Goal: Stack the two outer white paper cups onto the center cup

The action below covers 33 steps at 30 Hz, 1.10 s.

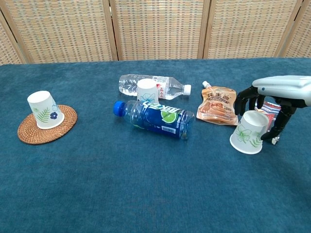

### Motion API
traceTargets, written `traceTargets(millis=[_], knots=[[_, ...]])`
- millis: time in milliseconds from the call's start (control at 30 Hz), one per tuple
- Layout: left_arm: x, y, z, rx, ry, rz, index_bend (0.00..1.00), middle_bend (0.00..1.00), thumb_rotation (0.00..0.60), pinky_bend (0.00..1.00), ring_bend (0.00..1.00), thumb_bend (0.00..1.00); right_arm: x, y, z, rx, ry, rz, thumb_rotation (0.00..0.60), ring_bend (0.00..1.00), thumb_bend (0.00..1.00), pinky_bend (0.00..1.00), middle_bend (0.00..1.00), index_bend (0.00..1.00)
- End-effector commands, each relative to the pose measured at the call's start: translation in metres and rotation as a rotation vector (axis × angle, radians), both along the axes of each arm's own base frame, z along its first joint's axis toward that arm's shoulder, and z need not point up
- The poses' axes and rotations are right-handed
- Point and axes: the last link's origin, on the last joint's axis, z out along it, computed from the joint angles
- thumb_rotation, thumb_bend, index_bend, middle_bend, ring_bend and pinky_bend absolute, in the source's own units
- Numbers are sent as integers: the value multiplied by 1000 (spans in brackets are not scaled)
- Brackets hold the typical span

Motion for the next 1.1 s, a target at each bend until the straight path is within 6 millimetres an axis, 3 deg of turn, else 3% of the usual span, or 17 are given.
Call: traceTargets(millis=[33, 300, 467, 600, 733, 900, 1100], knots=[[0, 0, -1, -2, 1, 1, 0, 0, 600, 0, 0, 0, 0, 0, 0, -9, 4, 3, 600, 445, 259, 412, 503, 461], [1, 0, -1, -5, -4, -1, 0, 0, 600, 0, 0, 0, 4, 0, 0, -25, -40, -3, 600, 507, 321, 422, 575, 530], [1, 1, 0, -7, -10, 1, 0, 0, 600, 0, 0, 0, 23, -3, 15, -59, -90, 37, 600, 507, 327, 422, 575, 528], [0, 3, 1, -3, -14, 6, 0, 0, 600, 0, 0, 0, 62, -14, 43, -98, -167, 108, 600, 507, 339, 422, 575, 528], [0, 4, 1, 0, -21, 11, 0, 0, 600, 0, 0, 0, 97, -32, 56, -111, -174, 149, 600, 507, 344, 422, 574, 528], [4, 1, 4, 11, -41, 8, 0, 0, 600, 0, 0, 0, 131, -58, 50, -84, -150, 130, 600, 507, 352, 422, 575, 528], [4, 2, 3, 2, -45, 19, 0, 0, 600, 0, 0, 0, 165, -83, 24, -69, -99, 128, 600, 507, 359, 422, 575, 528]])
